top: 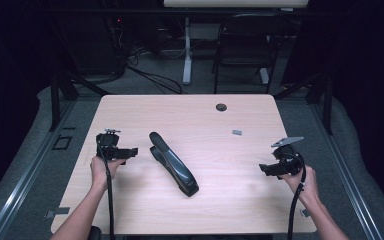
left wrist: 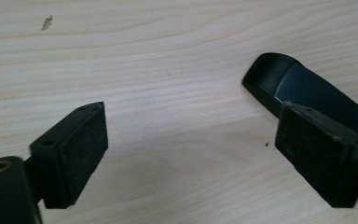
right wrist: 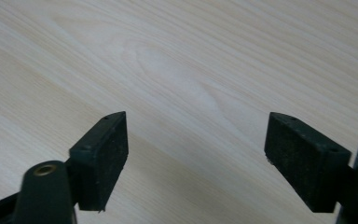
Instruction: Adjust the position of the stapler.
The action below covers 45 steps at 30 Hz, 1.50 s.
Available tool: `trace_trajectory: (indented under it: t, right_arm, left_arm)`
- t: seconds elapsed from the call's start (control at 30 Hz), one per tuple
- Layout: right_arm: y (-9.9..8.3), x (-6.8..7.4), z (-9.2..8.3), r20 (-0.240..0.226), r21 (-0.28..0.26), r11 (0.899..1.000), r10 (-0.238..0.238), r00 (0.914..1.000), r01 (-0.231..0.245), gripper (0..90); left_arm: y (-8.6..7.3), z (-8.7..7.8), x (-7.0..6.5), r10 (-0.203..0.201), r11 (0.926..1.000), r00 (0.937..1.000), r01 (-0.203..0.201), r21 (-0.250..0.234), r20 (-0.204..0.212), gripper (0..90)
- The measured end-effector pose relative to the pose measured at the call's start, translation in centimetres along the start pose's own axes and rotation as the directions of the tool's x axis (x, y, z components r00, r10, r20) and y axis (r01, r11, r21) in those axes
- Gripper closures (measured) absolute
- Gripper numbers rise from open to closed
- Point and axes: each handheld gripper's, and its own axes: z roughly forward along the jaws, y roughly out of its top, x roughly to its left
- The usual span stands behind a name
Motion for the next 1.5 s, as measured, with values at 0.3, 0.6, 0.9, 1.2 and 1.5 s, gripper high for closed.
trace_trajectory:
  t: [0.3, 0.6, 0.9, 1.2, 1.5]
  right_arm:
    - [1.2, 3.1, 0.7, -0.07, -0.016, 0.996, -0.088, 0.9936, 0.087, 44.2]
    - [2.8, 6.6, 1.1, -0.155, -0.079, 0.987, -0.15, 0.9764, 0.139, 70.6]
    - [4.3, 10.0, 3.0, -0.275, -0.065, 0.981, -0.192, 0.942, 0.181, 82.2]
    - [5.8, 13.7, 4.5, -0.364, -0.073, 0.975, -0.224, 0.9041, 0.212, 82.1]
    - [6.1, 16.8, 5.7, -0.4, -0.058, 0.967, -0.25, 0.882, 0.248, 82.0]
  left_arm:
    - [0.0, -0.4, -1.0, 0.046, 0.9989, 0.998, -0.046, 0.012, 0.044, 41.7]
    - [-0.2, -0.8, -2.1, 0.058, 0.9981, 0.9938, -0.055, -0.029, 0.095, 66.4]
    - [-0.2, -1.0, -4.4, 0.103, 0.9928, 0.9861, -0.094, -0.074, 0.13, 84.7]
    - [0.1, -0.4, -5.9, 0.119, 0.9892, 0.9831, -0.105, -0.102, 0.139, 86.8]
    - [0.3, 0.0, -6.7, 0.124, 0.9889, 0.9797, -0.109, -0.101, 0.157, 89.9]
